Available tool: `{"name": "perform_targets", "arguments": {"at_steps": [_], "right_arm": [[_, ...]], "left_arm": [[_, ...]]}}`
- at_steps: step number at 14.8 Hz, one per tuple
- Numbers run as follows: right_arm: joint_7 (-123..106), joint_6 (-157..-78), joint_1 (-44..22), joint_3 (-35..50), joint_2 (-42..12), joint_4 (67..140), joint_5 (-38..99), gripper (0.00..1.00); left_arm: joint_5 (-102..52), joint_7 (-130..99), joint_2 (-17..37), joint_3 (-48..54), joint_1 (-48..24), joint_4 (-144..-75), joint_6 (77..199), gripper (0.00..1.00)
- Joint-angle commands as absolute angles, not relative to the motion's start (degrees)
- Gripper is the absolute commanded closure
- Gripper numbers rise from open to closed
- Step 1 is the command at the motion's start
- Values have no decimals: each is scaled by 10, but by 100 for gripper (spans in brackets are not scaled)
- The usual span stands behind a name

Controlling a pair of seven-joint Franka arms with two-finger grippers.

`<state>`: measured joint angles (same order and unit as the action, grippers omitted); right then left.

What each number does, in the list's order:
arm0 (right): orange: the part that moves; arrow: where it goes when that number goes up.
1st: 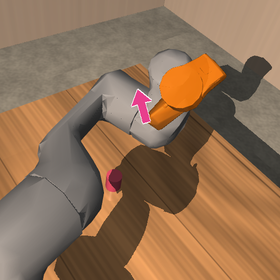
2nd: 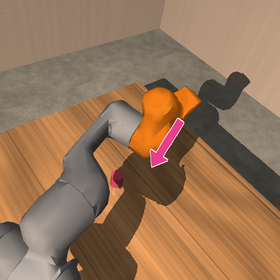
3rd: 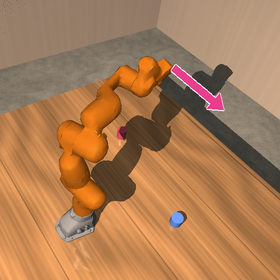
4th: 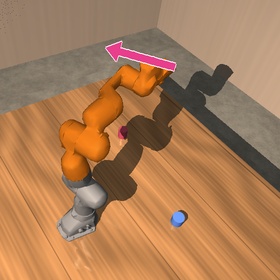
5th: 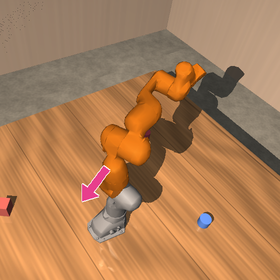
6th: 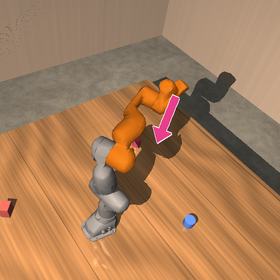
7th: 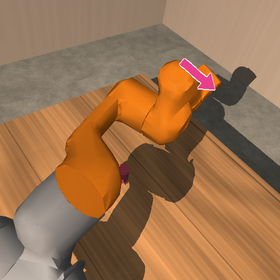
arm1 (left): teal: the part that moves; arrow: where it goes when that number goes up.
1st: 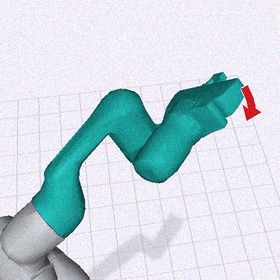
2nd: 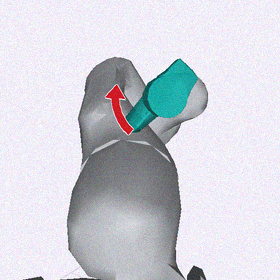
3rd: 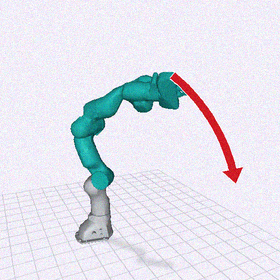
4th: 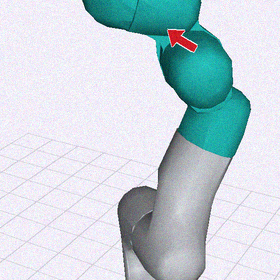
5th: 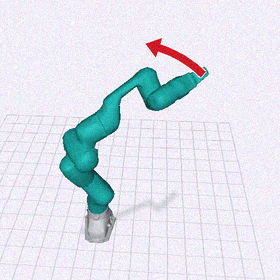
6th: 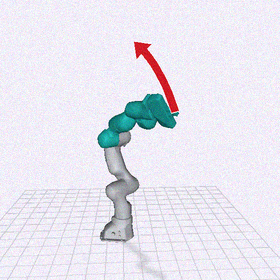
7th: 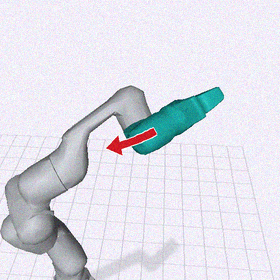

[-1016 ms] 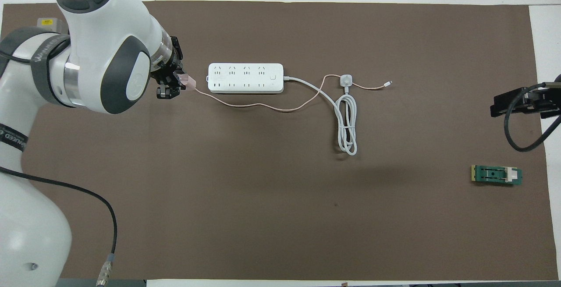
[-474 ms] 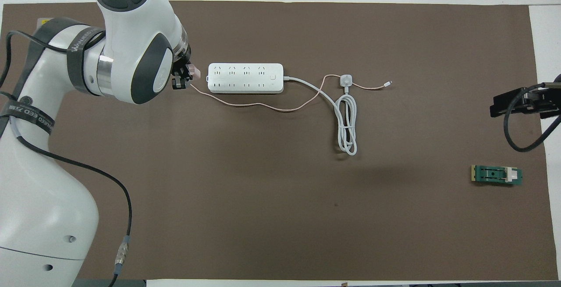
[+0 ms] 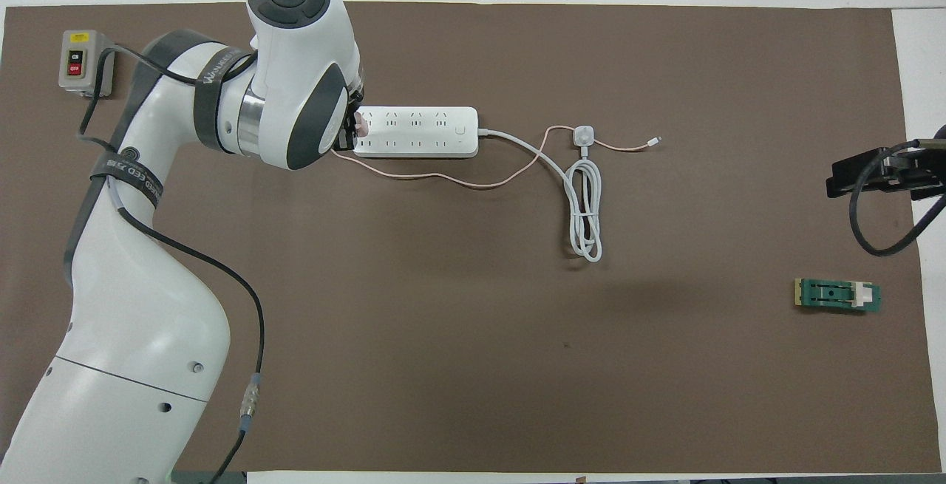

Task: Plug charger into power strip
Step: 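Press the charger into the power strip socket with the left gripper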

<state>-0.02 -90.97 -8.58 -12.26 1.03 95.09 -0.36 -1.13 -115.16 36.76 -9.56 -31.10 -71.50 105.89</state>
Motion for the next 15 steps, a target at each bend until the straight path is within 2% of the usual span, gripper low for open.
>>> {"name": "perform_targets", "arguments": {"at_steps": [1,15], "right_arm": [[-12,-901,-77,-117,16,952,1,0],[-12,-901,-77,-117,16,952,1,0]], "left_arm": [[-1,-1165,380,-104,-320,-695,1053,100],[1,-1161,381,-103,-330,-732,1069,100]]}}
